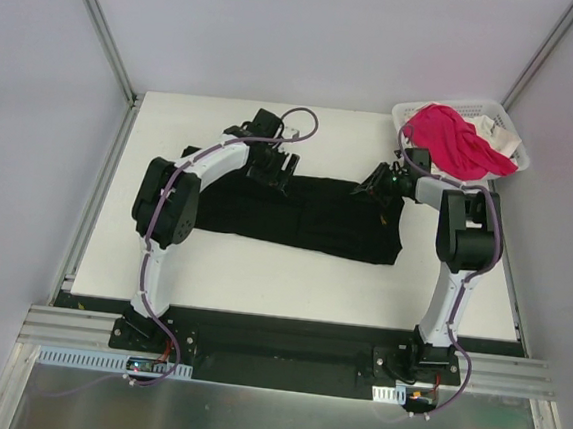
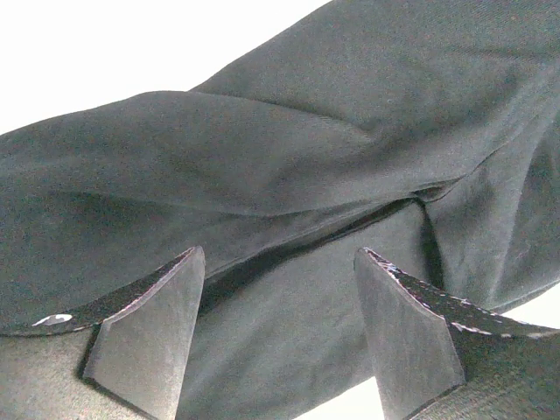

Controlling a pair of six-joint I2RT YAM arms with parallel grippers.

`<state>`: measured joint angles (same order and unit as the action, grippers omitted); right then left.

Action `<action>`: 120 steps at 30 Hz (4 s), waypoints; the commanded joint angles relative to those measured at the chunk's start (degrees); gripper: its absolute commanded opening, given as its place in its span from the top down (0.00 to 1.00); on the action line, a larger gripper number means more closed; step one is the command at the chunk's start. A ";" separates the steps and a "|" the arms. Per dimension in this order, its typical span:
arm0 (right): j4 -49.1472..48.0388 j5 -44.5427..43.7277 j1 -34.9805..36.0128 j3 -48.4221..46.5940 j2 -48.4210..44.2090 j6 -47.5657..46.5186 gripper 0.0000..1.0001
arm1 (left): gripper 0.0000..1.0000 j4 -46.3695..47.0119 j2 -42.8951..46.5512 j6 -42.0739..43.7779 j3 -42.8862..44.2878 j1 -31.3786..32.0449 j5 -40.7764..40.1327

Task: Fold and stack the t-shirts
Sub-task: Fold the other side of the tshirt into a rectangle

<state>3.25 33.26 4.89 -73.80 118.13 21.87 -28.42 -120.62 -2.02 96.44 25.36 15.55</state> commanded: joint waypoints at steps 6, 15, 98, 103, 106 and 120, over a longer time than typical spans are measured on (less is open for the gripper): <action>8.32 -5.12 0.55 -5.47 -9.66 -6.55 0.67 | 0.32 -0.49 4.16 -0.53 0.06 -0.84 -0.52; 4.67 1.53 8.03 6.99 -22.67 -4.82 0.66 | 0.38 0.65 5.30 0.00 0.50 -1.11 2.19; 11.70 -11.02 11.55 17.99 -18.91 -7.63 0.36 | 0.26 -13.67 0.65 2.20 3.22 -9.89 -1.94; 9.76 -10.40 11.29 18.08 -17.32 -6.31 0.36 | 0.26 -12.71 -1.81 2.11 3.75 -11.56 -1.32; 8.88 -9.88 10.94 18.60 -17.49 -5.26 0.37 | 0.27 -10.78 -3.31 -0.34 3.40 -13.85 1.23; 8.00 -10.14 8.47 19.31 -20.48 -3.85 0.36 | 0.29 -5.59 -1.91 -5.09 -3.18 -16.84 -0.52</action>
<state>11.84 25.76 14.24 -54.52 98.70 18.06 -35.48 -124.33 -5.34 97.12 8.29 15.86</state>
